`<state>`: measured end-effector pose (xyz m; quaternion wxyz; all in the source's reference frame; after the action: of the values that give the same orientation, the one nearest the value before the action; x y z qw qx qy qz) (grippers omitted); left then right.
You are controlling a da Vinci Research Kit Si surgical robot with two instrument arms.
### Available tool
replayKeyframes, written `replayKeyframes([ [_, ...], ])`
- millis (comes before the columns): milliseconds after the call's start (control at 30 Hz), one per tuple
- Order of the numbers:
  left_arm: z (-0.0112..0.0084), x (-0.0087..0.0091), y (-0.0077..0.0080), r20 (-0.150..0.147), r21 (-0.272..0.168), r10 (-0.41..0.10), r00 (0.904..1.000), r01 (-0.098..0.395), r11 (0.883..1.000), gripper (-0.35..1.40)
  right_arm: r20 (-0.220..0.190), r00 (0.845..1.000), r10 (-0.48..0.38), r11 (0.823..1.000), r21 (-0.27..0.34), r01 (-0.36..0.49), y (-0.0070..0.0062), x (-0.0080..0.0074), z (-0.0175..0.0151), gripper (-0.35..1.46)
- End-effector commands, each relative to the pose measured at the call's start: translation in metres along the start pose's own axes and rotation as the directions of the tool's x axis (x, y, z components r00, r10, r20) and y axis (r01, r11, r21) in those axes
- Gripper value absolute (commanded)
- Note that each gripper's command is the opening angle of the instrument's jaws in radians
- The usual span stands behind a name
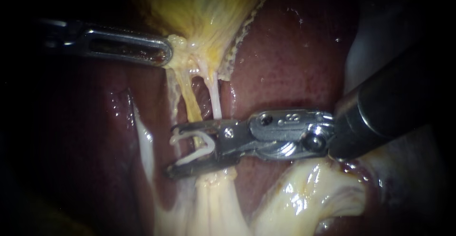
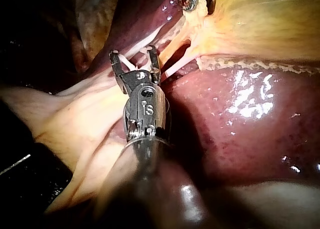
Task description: Clipping first clip left tube
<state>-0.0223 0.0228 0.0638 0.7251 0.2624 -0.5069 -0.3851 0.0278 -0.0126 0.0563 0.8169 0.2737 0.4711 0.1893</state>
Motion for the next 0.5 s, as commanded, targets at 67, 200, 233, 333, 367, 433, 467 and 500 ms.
replayKeyframes([
  [67, 0.0, 0.0, 0.0, 0.0, 0.0, 0.0, 1.0, 0.0, 1.0, -0.35, -0.003, 1.0, 0.0, 1.0, 0.001, 0.0, -0.0001, 0.0001, 0.0, 0.49],
  [200, 0.0, 0.0, 0.0, 0.0, 0.0, 0.0, 1.0, 0.0, 1.0, -0.35, -0.003, 1.0, 0.001, 1.0, 0.008, -0.001, -0.0011, 0.0006, -0.0008, 0.49],
  [233, 0.0, 0.0, 0.0, 0.0, 0.0, 0.0, 1.0, 0.0, 1.0, -0.35, -0.002, 1.0, 0.001, 1.0, 0.01, -0.001, -0.0013, 0.0008, -0.0011, 0.49],
  [333, -0.0001, 0.0, 0.0, 0.0, 0.0, 0.0, 1.0, 0.0, 1.0, -0.35, -0.002, 1.0, 0.003, 1.0, 0.017, -0.003, -0.002, 0.0011, -0.0024, 0.49],
  [367, -0.0001, 0.0, 0.0, 0.0, 0.0, 0.0, 1.0, 0.0, 1.0, -0.35, -0.002, 1.0, 0.004, 1.0, 0.019, -0.004, -0.0021, 0.0012, -0.0028, 0.49],
  [433, 0.0, 0.0, 0.0, 0.0, 0.0, 0.0, 1.0, 0.0, 1.0, -0.35, -0.002, 1.0, 0.007, 1.0, 0.023, -0.007, -0.0021, 0.0014, -0.0039, 0.49],
  [467, 0.0, 0.0, 0.0, 0.0, 0.0, 0.0, 1.0, 0.0, 1.0, -0.35, -0.002, 1.0, 0.008, 1.0, 0.025, -0.008, -0.0021, 0.0014, -0.0044, 0.49],
  [500, 0.0, 0.0, 0.0, 0.0, 0.0, 0.0, 1.0, 0.0, 1.0, -0.35, -0.002, 1.0, 0.009, 1.0, 0.027, -0.009, -0.002, 0.0014, -0.005, 0.49],
])
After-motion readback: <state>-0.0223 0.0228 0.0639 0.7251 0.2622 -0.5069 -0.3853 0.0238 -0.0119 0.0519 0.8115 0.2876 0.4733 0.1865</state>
